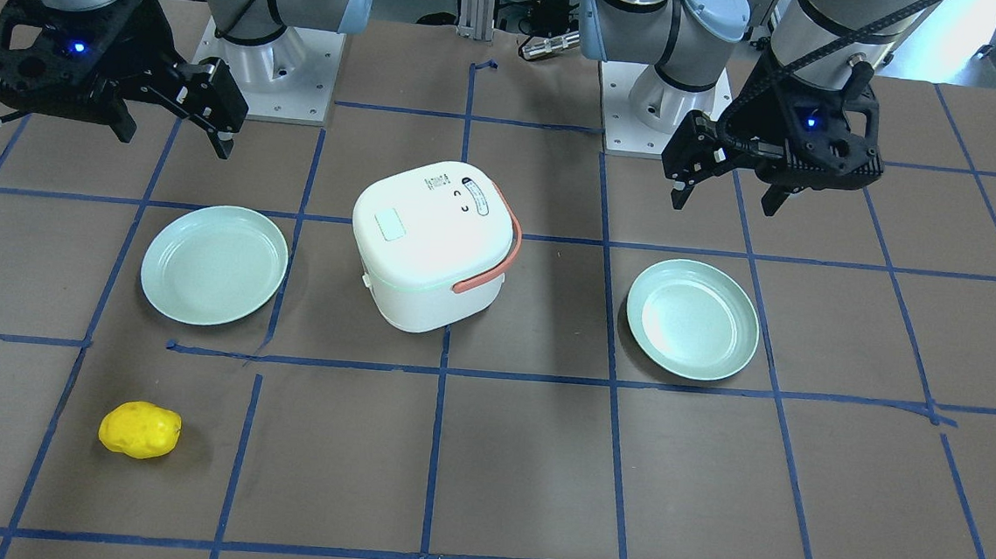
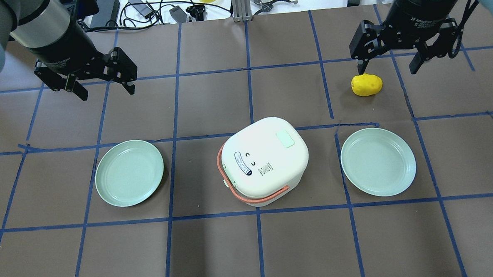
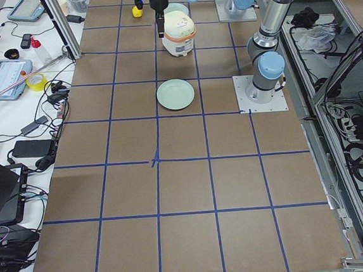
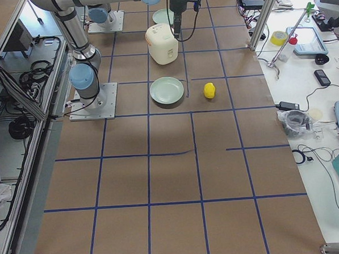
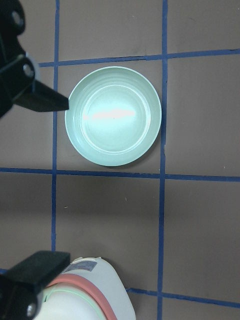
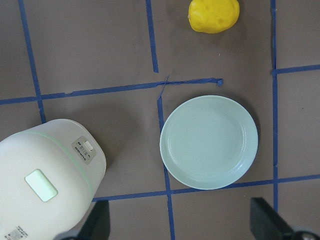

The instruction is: Press rice cooker button

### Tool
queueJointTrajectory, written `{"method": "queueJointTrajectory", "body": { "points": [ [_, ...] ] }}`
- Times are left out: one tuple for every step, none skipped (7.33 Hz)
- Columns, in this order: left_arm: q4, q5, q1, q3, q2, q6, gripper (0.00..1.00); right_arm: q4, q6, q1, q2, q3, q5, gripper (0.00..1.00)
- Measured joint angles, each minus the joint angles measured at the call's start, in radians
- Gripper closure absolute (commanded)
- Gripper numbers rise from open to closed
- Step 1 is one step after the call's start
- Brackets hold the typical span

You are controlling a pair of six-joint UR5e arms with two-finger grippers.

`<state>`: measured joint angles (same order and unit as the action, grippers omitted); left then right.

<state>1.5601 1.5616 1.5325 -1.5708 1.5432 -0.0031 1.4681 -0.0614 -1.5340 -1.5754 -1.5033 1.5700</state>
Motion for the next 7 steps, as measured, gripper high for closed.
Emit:
{"method": "queueJointTrajectory", "body": {
  "points": [
    [0.000,0.000,0.000,0.000,0.000,0.000,0.00,0.000,0.000,0.000,0.000,0.000,0.000,0.00],
    [0.000,0.000,0.000,0.000,0.000,-0.001,0.00,0.000,0.000,0.000,0.000,0.000,0.000,0.00],
    [0.000,0.000,0.000,0.000,0.000,-0.001,0.00,0.000,0.000,0.000,0.000,0.001,-0.001,0.00],
    [0.000,0.000,0.000,0.000,0.000,-0.001,0.00,0.001,0.000,0.001,0.000,0.002,-0.003,0.00],
    [0.000,0.000,0.000,0.000,0.000,0.000,0.00,0.005,0.000,0.002,0.001,0.002,-0.006,0.00],
    [0.000,0.000,0.000,0.000,0.000,0.000,0.00,0.009,0.000,0.003,0.002,0.002,-0.008,0.00],
    [0.000,0.000,0.000,0.000,0.000,0.000,0.00,0.014,-0.001,0.004,0.003,0.003,-0.011,0.00]
  ]
}}
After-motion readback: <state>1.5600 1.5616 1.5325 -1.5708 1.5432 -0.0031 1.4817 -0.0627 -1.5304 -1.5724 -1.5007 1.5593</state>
